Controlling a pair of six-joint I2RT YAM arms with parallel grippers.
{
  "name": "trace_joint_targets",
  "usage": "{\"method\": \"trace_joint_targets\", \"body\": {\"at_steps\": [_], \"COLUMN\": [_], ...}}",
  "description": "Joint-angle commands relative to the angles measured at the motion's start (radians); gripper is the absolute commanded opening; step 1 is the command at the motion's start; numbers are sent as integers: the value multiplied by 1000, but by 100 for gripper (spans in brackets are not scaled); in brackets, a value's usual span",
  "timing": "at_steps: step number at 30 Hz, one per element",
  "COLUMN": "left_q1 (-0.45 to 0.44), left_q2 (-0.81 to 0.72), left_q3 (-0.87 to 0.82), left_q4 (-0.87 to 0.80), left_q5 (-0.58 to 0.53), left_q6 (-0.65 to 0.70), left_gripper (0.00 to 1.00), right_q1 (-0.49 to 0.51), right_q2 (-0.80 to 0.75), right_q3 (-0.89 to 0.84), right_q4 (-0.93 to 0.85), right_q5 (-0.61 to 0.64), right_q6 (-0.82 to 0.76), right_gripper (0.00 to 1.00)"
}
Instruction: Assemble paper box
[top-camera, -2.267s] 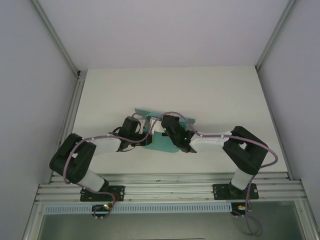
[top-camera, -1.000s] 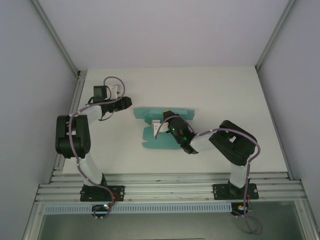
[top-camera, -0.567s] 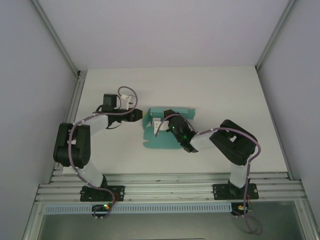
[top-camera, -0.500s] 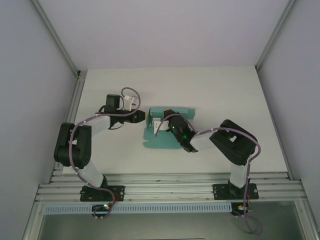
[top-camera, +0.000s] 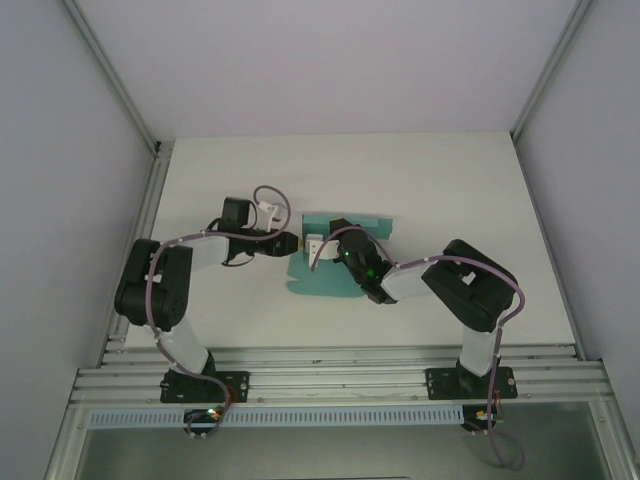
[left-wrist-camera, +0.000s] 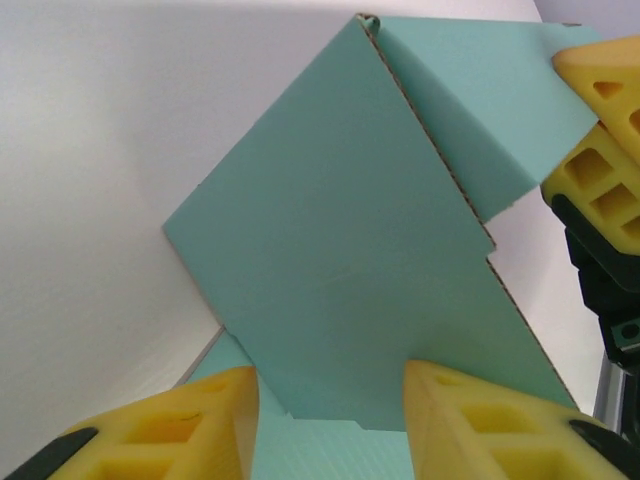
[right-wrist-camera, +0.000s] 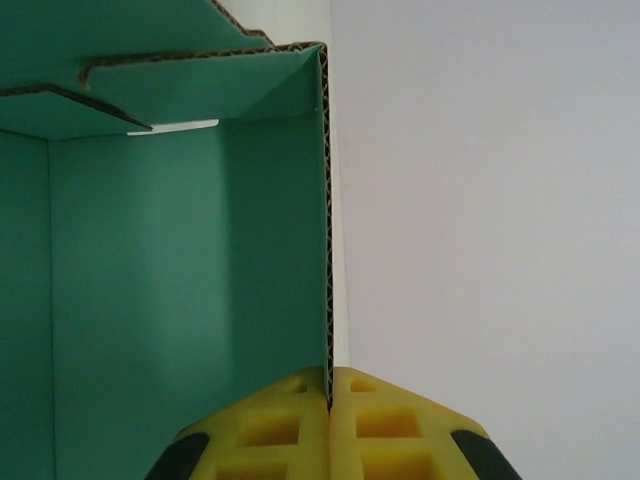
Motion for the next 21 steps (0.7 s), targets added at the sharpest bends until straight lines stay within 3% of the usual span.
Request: {"method": "trace_joint_targets", "body": {"at_steps": [1,4,9,13,15,17,21], "left_q1": [-61,-94,-99,-95,-86,-79,-78], "left_q2": [15,33,46,8,-40,-101,-191], "left_q3": [49,82,69,12,-57,-133,-171], "left_q4": [-35,-92,-79,-82,-17,94,142], "left_q5": [-33,-111,-130,-151,-126,-79,-80], "left_q6": [103,148,148,102,48,-5,-10], "left_gripper": [48,51,50,36,36,48,58], "right_q1": [-3,-3,-4,-14,-23,-22,-17], "right_q2": [-7,-18,-22,-38,-44,-46,-39], "right_q3": [-3,-5,-20,-28,-38,-41,-30], "right_q4": [-97,-138,-148,-199,-196,-205,-214], "right_q5": [-1,-5,-5,8,15,14,18], "right_q6": [42,63,63,60,56,49,37], "right_gripper": [0,0,0,0,0,0,0]}}
